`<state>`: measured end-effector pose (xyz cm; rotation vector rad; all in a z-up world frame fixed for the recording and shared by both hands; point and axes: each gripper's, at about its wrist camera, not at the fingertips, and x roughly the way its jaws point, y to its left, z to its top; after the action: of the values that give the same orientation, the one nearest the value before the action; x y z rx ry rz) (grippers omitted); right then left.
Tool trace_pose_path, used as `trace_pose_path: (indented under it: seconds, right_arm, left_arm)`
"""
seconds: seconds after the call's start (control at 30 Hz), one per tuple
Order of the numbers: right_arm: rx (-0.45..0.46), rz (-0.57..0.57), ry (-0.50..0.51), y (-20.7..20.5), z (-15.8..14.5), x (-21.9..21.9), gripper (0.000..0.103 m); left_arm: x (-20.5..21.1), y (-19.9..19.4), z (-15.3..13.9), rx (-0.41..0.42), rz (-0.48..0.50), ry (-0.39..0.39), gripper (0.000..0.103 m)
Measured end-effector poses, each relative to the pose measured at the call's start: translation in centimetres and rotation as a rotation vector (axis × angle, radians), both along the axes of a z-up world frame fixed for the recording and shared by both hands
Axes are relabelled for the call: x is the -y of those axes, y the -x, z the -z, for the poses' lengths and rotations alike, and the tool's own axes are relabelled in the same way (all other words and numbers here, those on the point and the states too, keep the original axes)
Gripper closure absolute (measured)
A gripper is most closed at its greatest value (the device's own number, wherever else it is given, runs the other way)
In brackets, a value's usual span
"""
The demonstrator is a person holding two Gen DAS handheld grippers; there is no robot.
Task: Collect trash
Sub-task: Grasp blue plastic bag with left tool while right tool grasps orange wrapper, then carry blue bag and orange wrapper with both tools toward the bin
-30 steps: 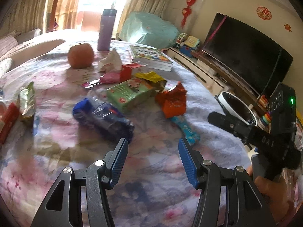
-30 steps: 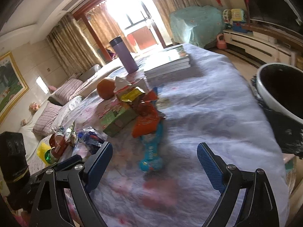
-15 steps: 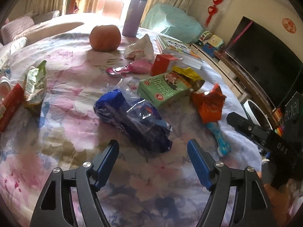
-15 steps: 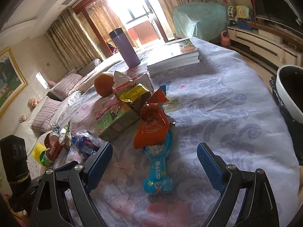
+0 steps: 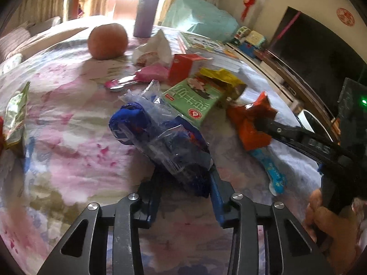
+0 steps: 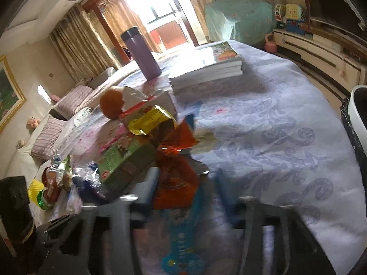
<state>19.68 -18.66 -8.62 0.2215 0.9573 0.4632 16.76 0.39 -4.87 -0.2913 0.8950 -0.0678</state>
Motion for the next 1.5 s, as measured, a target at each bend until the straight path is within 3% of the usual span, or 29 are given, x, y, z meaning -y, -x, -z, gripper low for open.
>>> trace_pose_path:
  seconds: [0.1, 0.23, 0.87, 1.5]
  right_arm:
    - [-0.002, 0.009, -0.023, 0.0, 0.1, 0.9, 0.093]
    - [0.02, 0.016, -0.04, 0.6, -0.5, 2.0, 0.1]
    - [0.095, 0.13, -0.047, 3.7, -4.0, 9.6, 0.1]
    - [0.133, 0.278, -0.034, 5.5, -5.7, 16.5, 0.1]
  left_arm:
    - [0.5, -0.3, -0.1, 0.008, 0.025, 0.005, 0.069]
    - [1.3, -0.4, -0.3, 0.025, 0.064, 0.019, 0.07]
    - [8.2, -2.1, 0.3, 0.038, 0.298, 0.012, 0.071]
    - [14.5, -5.4, -1.1, 0.079, 0.426, 0.002, 0.071]
